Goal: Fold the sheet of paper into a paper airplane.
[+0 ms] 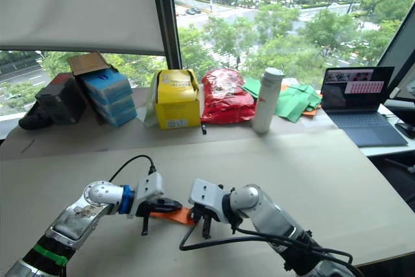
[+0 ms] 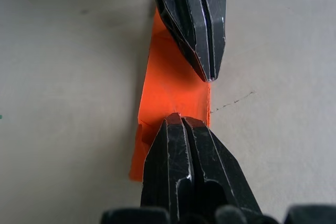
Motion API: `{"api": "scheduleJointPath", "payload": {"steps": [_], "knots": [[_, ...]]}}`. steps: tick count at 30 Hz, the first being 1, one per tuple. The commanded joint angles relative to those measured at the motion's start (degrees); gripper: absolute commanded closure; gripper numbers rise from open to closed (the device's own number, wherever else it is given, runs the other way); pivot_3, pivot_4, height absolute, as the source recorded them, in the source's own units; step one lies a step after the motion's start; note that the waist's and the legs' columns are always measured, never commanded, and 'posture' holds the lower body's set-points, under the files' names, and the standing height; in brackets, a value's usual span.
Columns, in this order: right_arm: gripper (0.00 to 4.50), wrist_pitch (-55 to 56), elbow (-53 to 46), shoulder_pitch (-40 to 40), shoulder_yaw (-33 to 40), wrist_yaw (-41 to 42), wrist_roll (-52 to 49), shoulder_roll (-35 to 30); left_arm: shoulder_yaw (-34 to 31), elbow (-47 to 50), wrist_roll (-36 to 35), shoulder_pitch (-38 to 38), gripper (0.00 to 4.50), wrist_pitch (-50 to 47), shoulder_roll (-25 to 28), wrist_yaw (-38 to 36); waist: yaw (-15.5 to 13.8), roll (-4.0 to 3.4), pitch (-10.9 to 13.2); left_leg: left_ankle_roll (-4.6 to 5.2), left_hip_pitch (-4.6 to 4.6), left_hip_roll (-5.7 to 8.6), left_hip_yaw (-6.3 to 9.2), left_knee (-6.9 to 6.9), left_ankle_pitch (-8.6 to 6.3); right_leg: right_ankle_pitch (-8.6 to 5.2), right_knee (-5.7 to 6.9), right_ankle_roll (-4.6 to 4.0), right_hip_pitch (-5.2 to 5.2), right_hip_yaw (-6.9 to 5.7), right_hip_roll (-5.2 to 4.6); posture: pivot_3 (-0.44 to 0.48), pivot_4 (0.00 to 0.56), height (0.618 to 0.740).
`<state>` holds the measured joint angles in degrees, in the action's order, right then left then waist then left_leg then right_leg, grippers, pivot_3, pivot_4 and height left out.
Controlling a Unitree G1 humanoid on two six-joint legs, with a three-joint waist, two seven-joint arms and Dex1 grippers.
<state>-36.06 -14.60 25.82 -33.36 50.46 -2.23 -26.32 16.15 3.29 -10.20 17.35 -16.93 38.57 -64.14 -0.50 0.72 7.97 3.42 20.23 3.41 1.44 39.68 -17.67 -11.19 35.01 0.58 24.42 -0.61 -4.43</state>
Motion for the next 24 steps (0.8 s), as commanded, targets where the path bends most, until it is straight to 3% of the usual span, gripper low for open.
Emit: {"api": "scheduleJointPath", "payload": {"steps": [1, 11, 24], "knots": [[4.48, -2.17, 1.44, -0.46, -1.28, -0.29, 2.05, -1.26, 1.28, -1.83, 2.13, 0.9, 4.5, 2.63, 0.18, -0.98, -0.01, 0.0, 0.0, 0.0, 0.0, 0.0, 0.0, 0.0, 0.0, 0.0, 0.0, 0.0, -0.01, 0.01, -0.01, 0.0, 0.15, 0.74], [4.48, -2.78, 0.95, -0.59, -1.03, -0.36, 2.56, -1.36, 2.03, -4.85, 4.85, -0.28, 4.5, 5.72, 1.71, -1.31, 0.0, 0.0, 0.0, 0.0, -0.02, -0.01, 0.01, 0.0, 0.0, 0.0, 0.0, 0.0, -0.03, 0.05, -0.01, 0.0, 0.15, 0.74], [4.48, -2.4, 1.57, 0.01, -1.12, 0.31, 2.55, -1.63, -3.76, -6.43, 4.42, -5.57, 4.5, 7.64, 8.4, -1.24, 0.8, -0.02, -0.01, -0.02, -0.06, -0.07, 0.01, -0.03, -0.01, -0.01, 0.0, -0.01, -0.04, 0.03, 0.01, 0.0, 0.15, 0.74]]}}
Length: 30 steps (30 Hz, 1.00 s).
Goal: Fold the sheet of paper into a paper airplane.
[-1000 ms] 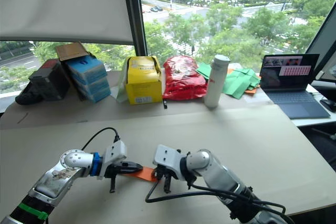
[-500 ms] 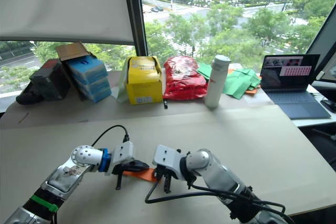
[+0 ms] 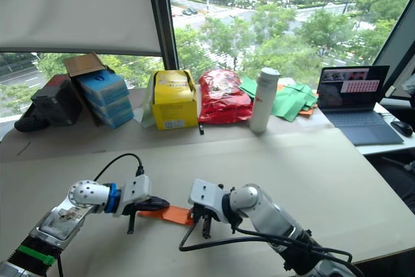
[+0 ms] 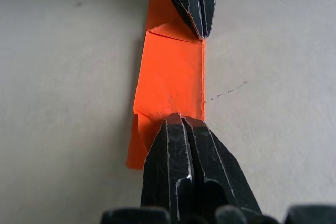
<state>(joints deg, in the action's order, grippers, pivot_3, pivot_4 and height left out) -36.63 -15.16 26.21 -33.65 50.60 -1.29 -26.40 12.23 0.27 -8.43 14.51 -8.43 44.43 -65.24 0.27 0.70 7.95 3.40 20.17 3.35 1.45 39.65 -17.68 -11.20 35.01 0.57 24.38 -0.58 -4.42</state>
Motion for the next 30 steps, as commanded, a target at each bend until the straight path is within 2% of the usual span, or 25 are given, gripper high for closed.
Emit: {"api": "scheduleJointPath", "payload": {"steps": [1, 6, 13, 18, 21, 23, 25, 26, 30], "knots": [[4.48, -1.76, 2.24, -0.3, -0.87, 0.22, 1.63, -1.55, -0.05, -3.49, 2.73, -3.12, 4.5, -0.59, 2.84, -0.1, 0.08, -0.01, 0.0, 0.0, 0.0, 0.0, 0.0, 0.0, 0.0, 0.0, 0.0, 0.0, 0.0, 0.0, 0.0, 0.0, 0.15, 0.74], [4.48, -1.61, 2.52, -0.02, -1.04, 0.45, 1.68, -1.42, -1.37, -4.29, 2.95, -4.81, 4.5, 0.62, 4.16, -0.01, 0.29, -0.02, 0.01, 0.0, 0.0, 0.0, 0.0, -0.02, 0.0, 0.0, -0.01, 0.0, 0.01, 0.0, 0.0, 0.0, 0.15, 0.74], [4.48, -1.31, 1.83, -0.02, 0.9, -0.65, 0.98, -0.63, -3.56, -3.14, 0.82, -4.5, 4.5, 0.42, 2.88, 1.06, 0.3, -0.05, 0.0, -0.01, -0.01, 0.01, 0.0, -0.03, -0.01, 0.0, -0.01, 0.0, 0.0, 0.01, -0.01, 0.0, 0.15, 0.74], [4.48, 1.32, -4.06, -1.61, 6.72, -1.2, -2.65, -0.23, -10.74, 1.76, -7.79, -5.19, 4.5, -6.78, 2.18, 2.23, 0.32, -0.03, 0.24, -0.01, 0.09, 0.01, 0.0, -0.02, 0.0, 0.0, 0.02, 0.0, 0.13, 0.01, 0.0, 0.0, 0.15, 0.74], [4.48, 2.28, -8.59, -3.45, 10.55, -1.37, -4.3, -1.59, -15.75, 6.87, -13.86, -7.15, 4.5, -12.63, 2.5, 2.75, 0.34, 0.02, 0.28, -0.06, 0.76, 0.04, -0.01, 0.03, 0.02, 0.02, 0.13, -0.01, 0.81, 0.01, 0.0, 0.0, 0.15, 0.74], [4.48, 0.9, -12.11, -4.81, 13.81, -1.97, -6.32, -1.91, -18.85, 11.15, -17.98, -10.01, 4.5, -16.8, 2.73, 2.93, 0.33, 0.04, 0.29, -0.58, 1.22, 0.09, -0.02, 0.11, 0.33, 0.04, 0.23, -0.02, 1.3, 0.0, 0.0, 0.0, 0.15, 0.74], [4.48, -0.8, -15.12, -5.96, 16.45, -2.27, -8.64, -1.91, -21.18, 14.71, -20.93, -13.18, 4.5, -19.78, 3.02, 2.96, 0.48, 0.04, 0.29, -0.6, 1.57, 0.09, -0.02, 0.12, 0.34, 0.04, 0.23, -0.03, 1.65, 0.08, -0.02, 0.0, 0.15, 0.74], [3.9, -1.4, -16.41, -6.61, 17.25, -2.11, -9.6, -2.3, -22.2, 16.15, -21.73, -14.84, 4.24, -20.81, 3.28, 3.14, 0.52, 0.04, 0.29, -0.6, 1.71, 0.09, -0.04, 0.12, 0.34, 0.04, 0.23, -0.03, 1.77, 0.15, -0.01, 0.0, 0.15, 0.74], [2.61, -2.29, -20.36, -9.57, 18.85, 0.67, -14.86, -4.62, -25.64, 20.12, -24.47, -19.61, 2.96, -24.16, 5.22, 2.89, 0.4, 0.05, 0.3, -0.59, 1.75, 0.07, -0.04, 0.08, 0.33, 0.04, 0.13, -0.04, 1.78, 0.19, -0.01, 0.0, 0.15, 0.74]]}}
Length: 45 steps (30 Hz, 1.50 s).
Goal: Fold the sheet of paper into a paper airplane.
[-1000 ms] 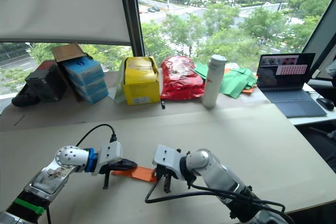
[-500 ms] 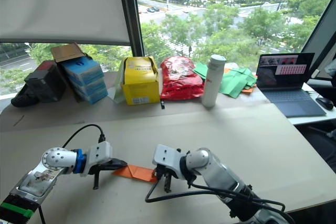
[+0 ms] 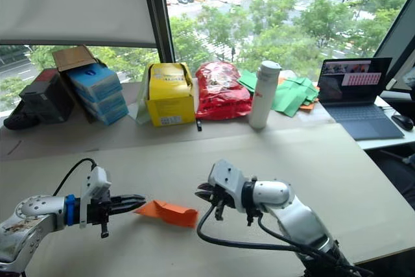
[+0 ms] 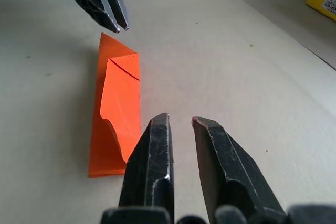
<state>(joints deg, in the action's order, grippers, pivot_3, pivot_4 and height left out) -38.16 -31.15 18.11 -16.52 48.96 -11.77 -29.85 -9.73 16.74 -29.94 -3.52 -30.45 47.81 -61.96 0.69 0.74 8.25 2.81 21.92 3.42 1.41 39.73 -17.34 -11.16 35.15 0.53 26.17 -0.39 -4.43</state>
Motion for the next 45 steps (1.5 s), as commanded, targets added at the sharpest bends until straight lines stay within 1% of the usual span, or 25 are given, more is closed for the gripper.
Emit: {"api": "scheduleJointPath", "payload": {"steps": [1, 4, 5, 7, 8, 9, 12, 18, 20, 26, 31, 34, 37, 40, 42, 45], "knots": [[2.31, -0.79, -5.01, -2.03, 1.68, 3.15, -5.53, -1.82, -4.36, 4.23, -3.65, -2.21, 2.66, -2.84, 2.2, -0.52, -0.05, 0.01, 0.01, 0.02, 0.0, -0.01, 0.01, -0.01, -0.01, 0.0, -0.02, 0.0, -0.01, -0.01, 0.0, 0.0, 0.15, 0.74], [1.24, -3.18, -6.65, -3.32, 1.58, 6.31, -11.01, -3.28, -5.12, 5.81, -5.52, -3.13, 1.63, -4.89, 3.27, -1.08, -0.3, 0.0, 0.03, 0.16, -0.03, 0.0, 0.0, 0.03, -0.09, 0.03, -0.02, -0.03, -0.09, -0.03, -0.06, 0.0, 0.15, 0.74], [0.89, -3.59, -6.51, -3.72, 0.94, 7.4, -12.41, -3.64, -4.96, 6.23, -5.86, -3.23, 1.28, -5.27, 3.65, -1.33, -0.38, 0.0, 0.03, 0.38, -0.1, 0.0, 0.0, 0.04, -0.22, 0.05, -0.01, -0.05, -0.15, -0.02, -0.07, 0.0, 0.15, 0.74], [0.23, -3.74, -4.78, -3.58, -1.71, 10.46, -14.08, -4.4, -4.25, 6.64, -5.79, -2.8, 0.61, -5.45, 3.68, -1.09, -0.39, 0.01, 0.04, 0.4, -0.2, -0.02, 0.0, 0.06, -0.22, 0.13, -0.01, -0.09, -0.23, -0.03, -0.04, 0.0, 0.15, 0.74], [0.0, -3.48, -3.97, -3.26, -2.62, 11.41, -14.45, -4.58, -3.96, 6.73, -5.7, -2.54, 0.25, -5.5, 3.56, -0.87, -0.4, 0.01, 0.04, 0.37, -0.3, -0.05, 0.01, 0.06, -0.2, 0.15, -0.01, -0.12, -0.33, -0.04, -0.02, 0.0, 0.15, 0.74], [0.0, -3.45, -2.81, -2.46, -3.27, 11.84, -14.82, -4.19, -3.65, 6.81, -5.75, -2.22, 0.02, -5.57, 3.45, -0.77, -0.4, 0.01, 0.04, 0.35, -0.43, -0.07, 0.0, 0.05, -0.19, 0.15, 0.0, -0.12, -0.44, -0.06, -0.01, 0.0, 0.15, 0.74], [0.0, -5.3, 0.68, -0.14, -4.61, 12.85, -16.85, -2.78, -2.94, 7.11, -6.24, -1.49, 0.02, -5.78, 3.33, -0.73, -0.31, -0.01, 0.07, 0.34, -0.77, -0.14, 0.01, 0.03, -0.18, 0.15, -0.02, -0.14, -0.81, -0.11, 0.03, 0.0, 0.15, 0.74], [0.0, -2.05, 10.51, 5.64, -8.2, 10.46, -12.91, 4.73, -2.03, 6.52, -5.72, -1.05, 0.02, -4.6, 3.21, -1.11, -0.04, 0.0, 0.08, 0.3, -0.8, -0.13, 0.02, 0.01, -0.17, 0.15, -0.01, -0.16, -0.8, -0.12, 0.04, 0.0, 0.15, 0.74], [0.0, -1.55, 12.61, 6.77, -8.62, 10.08, -12.3, 6.05, -1.93, 6.2, -5.64, -0.84, 0.02, -4.24, 3.17, -1.13, -0.04, 0.0, 0.08, -0.04, -0.77, -0.11, 0.02, 0.0, 0.02, 0.16, -0.02, -0.16, -0.77, -0.12, 0.03, 0.0, 0.15, 0.74], [0.0, -0.9, 17.86, 8.56, -7.49, 6.87, -10.69, 9.25, -1.49, 5.68, -5.26, -0.49, 0.02, -3.32, 2.92, -0.92, -0.15, 0.0, 0.08, -0.02, -0.76, -0.06, 0.02, 0.01, 0.0, 0.16, -0.06, -0.16, -0.8, -0.11, 0.0, 0.0, 0.15, 0.74], [0.0, 1.35, 21.99, 10.36, -6.01, 5.11, -9.16, 10.59, -1.48, 5.46, -4.92, -0.58, 0.02, -2.76, 2.59, -0.94, -0.04, 0.0, 0.08, -0.07, -0.77, -0.06, 0.02, 0.0, 0.03, 0.16, 0.02, -0.16, -0.77, -0.1, 0.02, 0.0, 0.15, 0.74], [0.0, 2.91, 19.96, 10.67, -5.03, 7.62, -10.77, 9.97, -1.57, 5.37, -4.76, -0.58, 0.02, -2.56, 2.49, -1.07, -0.01, 0.0, 0.08, -0.08, -0.76, -0.06, 0.02, 0.0, 0.04, 0.16, 0.04, -0.16, -0.73, -0.1, 0.03, 0.0, 0.15, 0.74], [0.0, 1.47, 15.51, 10.39, -4.72, 10.29, -13.91, 9.01, -1.89, 5.58, -4.99, -0.86, 0.02, -2.53, 2.63, -1.12, -0.01, -0.01, 0.08, -0.07, -0.76, -0.06, 0.02, 0.0, 0.03, 0.16, 0.02, -0.16, -0.73, -0.11, 0.03, 0.0, 0.15, 0.74], [0.0, -1.0, 9.11, 8.96, -8.64, 14.59, -16.5, 6.38, -1.95, 6.38, -5.17, -1.42, 0.02, -2.84, 2.69, -0.76, -0.02, -0.01, 0.08, -0.03, -0.76, -0.06, 0.02, 0.0, 0.01, 0.16, 0.0, -0.16, -0.75, -0.12, 0.02, 0.0, 0.15, 0.74], [0.0, -1.56, 8.2, 8.33, -11.64, 15.46, -15.65, 5.13, -1.75, 7.05, -5.7, -0.99, 0.02, -3.66, 2.68, -0.32, -0.01, 0.0, 0.08, 0.03, -0.77, -0.08, 0.02, 0.0, -0.03, 0.16, -0.02, -0.16, -0.78, -0.13, 0.03, 0.0, 0.15, 0.74], [0.0, -1.21, 8.64, 7.67, -13.99, 14.48, -13.57, 4.93, -1.71, 7.33, -6.15, -0.8, 0.02, -4.25, 3.01, -0.33, -0.01, -0.01, 0.08, 0.26, -0.77, -0.07, 0.01, 0.03, -0.16, 0.16, 0.0, -0.16, -0.78, -0.12, 0.02, 0.0, 0.15, 0.74]]}}
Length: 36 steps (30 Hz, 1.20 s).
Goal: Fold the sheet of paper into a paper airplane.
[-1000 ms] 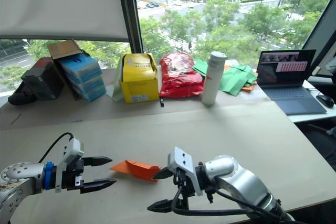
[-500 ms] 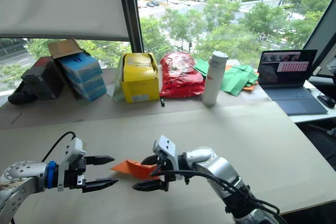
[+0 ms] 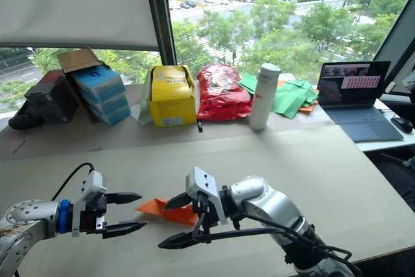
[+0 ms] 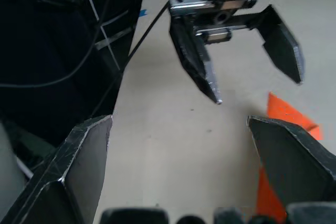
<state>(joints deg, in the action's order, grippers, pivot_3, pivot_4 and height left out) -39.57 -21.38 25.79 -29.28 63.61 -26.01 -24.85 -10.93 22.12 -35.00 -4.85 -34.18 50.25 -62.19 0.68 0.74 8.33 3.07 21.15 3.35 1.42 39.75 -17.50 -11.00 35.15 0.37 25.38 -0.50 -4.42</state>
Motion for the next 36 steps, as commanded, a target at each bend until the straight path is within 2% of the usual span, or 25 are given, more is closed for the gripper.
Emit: {"api": "scheduleJointPath", "payload": {"steps": [1, 7, 12, 16, 24, 31, 36], "knots": [[0.0, 0.45, -0.6, -0.16, -2.03, -1.32, 1.83, 0.16, -0.49, 1.95, -1.21, 0.61, 0.02, -0.73, 0.77, -0.2, -0.01, 0.0, 0.0, 0.0, 0.0, 0.01, 0.0, 0.02, 0.0, 0.0, 0.02, 0.0, 0.01, 0.0, 0.0, 0.0, 0.15, 0.74], [0.0, 3.75, 1.96, -0.86, -2.4, -10.68, 9.12, 3.03, -0.53, 0.65, -1.49, 0.83, 0.02, -1.01, 1.9, -1.84, 0.0, 0.0, 0.0, -0.36, -0.02, 0.0, 0.0, 0.0, 0.21, 0.0, 0.1, -0.01, 0.05, -0.01, 0.02, 0.0, 0.15, 0.74], [0.0, 2.94, 1.19, -1.51, 0.06, -14.56, 9.14, 5.13, -1.04, -1.33, -0.95, 0.15, 0.02, 0.47, 2.25, -3.44, 0.0, 0.0, 0.0, -0.38, -0.01, 0.05, -0.01, -0.01, 0.22, 0.0, 0.09, 0.0, 0.07, -0.05, 0.01, 0.0, 0.15, 0.74], [0.0, 2.88, 6.02, 0.08, 0.8, -17.62, 10.98, 7.26, -1.36, -2.83, -0.09, -0.4, 0.02, 2.15, 1.79, -3.84, 0.02, 0.0, 0.0, -0.37, -0.02, 0.05, -0.02, -0.01, 0.22, 0.0, 0.1, 0.0, 0.08, -0.08, 0.03, 0.0, 0.15, 0.74], [0.0, 1.73, 15.79, 4.32, 6.72, -16.92, 7.62, 11.6, -0.2, -2.4, 1.29, -0.76, 0.02, 3.98, -0.48, -2.16, 0.04, 0.0, 0.0, -0.38, 0.0, 0.06, -0.05, -0.01, 0.22, 0.0, 0.13, -0.01, 0.11, -0.08, 0.03, 0.0, 0.15, 0.74], [0.0, -2.05, 11.4, 6.77, 10.02, -14.09, 2.91, 10.71, 0.36, -0.83, 1.67, -1.75, 0.02, 4.27, -2.17, -0.42, 0.05, -0.01, 0.0, -0.34, 0.0, 0.06, -0.05, -0.02, 0.2, 0.0, 0.13, -0.01, 0.11, -0.06, 0.03, 0.0, 0.15, 0.74], [0.0, -4.25, 5.58, 14.15, 2.21, -15.73, 11.02, 6.14, 0.9, 0.43, 1.61, -1.22, 0.02, 3.42, -2.82, 1.4, 0.07, -0.04, 0.02, -0.34, 0.04, 0.09, -0.15, 0.03, 0.2, 0.0, 0.29, -0.01, 0.29, -0.06, 0.01, 0.0, 0.15, 0.74]]}}
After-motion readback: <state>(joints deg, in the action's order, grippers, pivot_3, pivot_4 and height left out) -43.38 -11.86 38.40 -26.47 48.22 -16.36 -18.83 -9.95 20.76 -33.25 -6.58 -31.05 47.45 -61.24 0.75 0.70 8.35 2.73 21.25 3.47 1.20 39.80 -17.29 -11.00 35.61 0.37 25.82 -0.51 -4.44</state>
